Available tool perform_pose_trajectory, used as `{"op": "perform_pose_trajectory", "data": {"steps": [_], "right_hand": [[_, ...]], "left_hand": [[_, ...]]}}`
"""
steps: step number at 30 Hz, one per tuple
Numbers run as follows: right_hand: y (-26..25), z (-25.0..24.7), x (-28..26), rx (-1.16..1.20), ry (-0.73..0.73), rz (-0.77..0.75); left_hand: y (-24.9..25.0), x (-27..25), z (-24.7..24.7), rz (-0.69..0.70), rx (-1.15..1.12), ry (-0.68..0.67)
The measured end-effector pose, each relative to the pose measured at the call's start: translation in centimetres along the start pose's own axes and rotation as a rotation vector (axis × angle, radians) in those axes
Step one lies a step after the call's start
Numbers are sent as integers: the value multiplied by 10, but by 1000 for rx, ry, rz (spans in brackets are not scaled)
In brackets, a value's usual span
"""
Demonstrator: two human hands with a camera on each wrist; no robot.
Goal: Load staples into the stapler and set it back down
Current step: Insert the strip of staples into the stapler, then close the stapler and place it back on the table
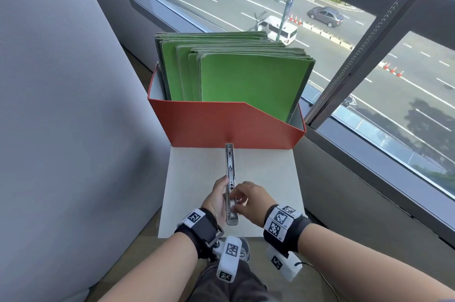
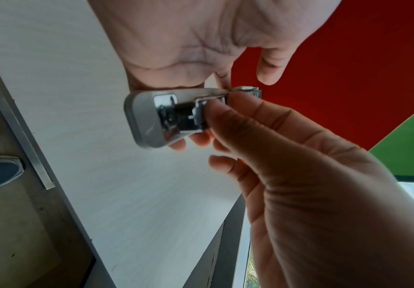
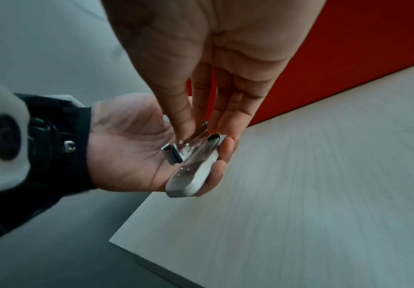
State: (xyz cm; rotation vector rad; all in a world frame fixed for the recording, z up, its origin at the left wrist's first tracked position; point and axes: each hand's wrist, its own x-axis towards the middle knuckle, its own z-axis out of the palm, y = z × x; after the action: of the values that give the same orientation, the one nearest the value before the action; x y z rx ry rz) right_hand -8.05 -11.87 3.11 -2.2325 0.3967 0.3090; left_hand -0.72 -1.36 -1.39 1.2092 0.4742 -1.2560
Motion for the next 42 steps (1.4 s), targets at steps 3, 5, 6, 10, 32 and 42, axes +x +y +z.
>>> {"op": "perform_pose_trajectory", "data": {"steps": [3,5,6,10,32,42], "right_hand": [[-3,-11,4,-2,-12,20],[-1,-24,19,77,80,98],[1,-30,29,118,125,159],[12,-41,73,363,108,438],[-24,-52,80,173,135,111],[-13,-56,37,128,112,-113]], "left_hand": [[-3,-1,2,69,-23,9],[-2,-6,6,110,0,-3],[-1,-8,7,116,26,-11],[-5,-10,8,118,77,-11],[1,-21,4,3,-9,56],[10,-16,10,4,-36,48]]}}
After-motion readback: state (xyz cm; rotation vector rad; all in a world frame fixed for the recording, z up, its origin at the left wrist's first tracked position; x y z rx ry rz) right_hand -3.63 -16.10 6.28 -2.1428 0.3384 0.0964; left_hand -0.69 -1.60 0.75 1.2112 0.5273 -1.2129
